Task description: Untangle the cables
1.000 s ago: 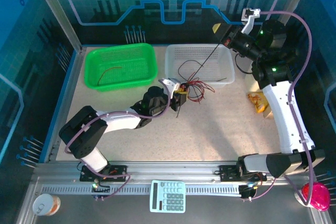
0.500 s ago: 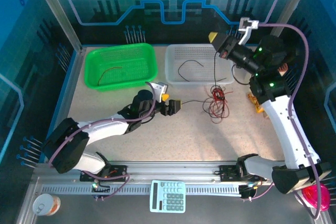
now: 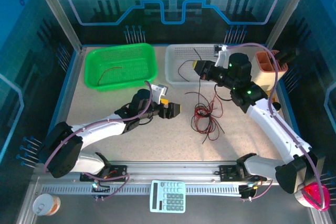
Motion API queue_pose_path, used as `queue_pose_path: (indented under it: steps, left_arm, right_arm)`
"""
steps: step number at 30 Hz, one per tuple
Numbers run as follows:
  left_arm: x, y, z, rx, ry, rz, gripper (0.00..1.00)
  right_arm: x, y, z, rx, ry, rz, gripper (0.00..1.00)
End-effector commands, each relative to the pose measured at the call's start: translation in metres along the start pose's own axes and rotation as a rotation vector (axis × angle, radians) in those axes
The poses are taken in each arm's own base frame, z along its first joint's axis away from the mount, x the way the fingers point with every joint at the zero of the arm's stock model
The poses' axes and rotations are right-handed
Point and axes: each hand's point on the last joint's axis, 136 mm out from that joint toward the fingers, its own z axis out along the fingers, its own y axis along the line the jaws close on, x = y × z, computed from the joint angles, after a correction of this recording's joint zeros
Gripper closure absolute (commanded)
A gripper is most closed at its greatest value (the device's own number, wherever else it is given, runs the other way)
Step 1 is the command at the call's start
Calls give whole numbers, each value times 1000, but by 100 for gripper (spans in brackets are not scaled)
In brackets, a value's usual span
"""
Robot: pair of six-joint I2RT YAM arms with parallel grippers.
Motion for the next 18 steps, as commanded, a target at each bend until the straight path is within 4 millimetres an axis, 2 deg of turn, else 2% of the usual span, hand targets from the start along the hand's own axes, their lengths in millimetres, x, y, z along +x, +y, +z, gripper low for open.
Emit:
queue_pose_path:
  steps: [1,10,18]
  left_arm:
    - [18,-3,7,25,69,-30,8]
    - [39,-4,43,44,147,-38,10]
    - [44,-14,74,108,190,-33,15]
  right_arm:
    - [-10,9,2,-4,-40,-52,100]
    - [-2,15,2,-17,-24,-55,100]
    - [-2,27,-5,-54,-22,-48,100]
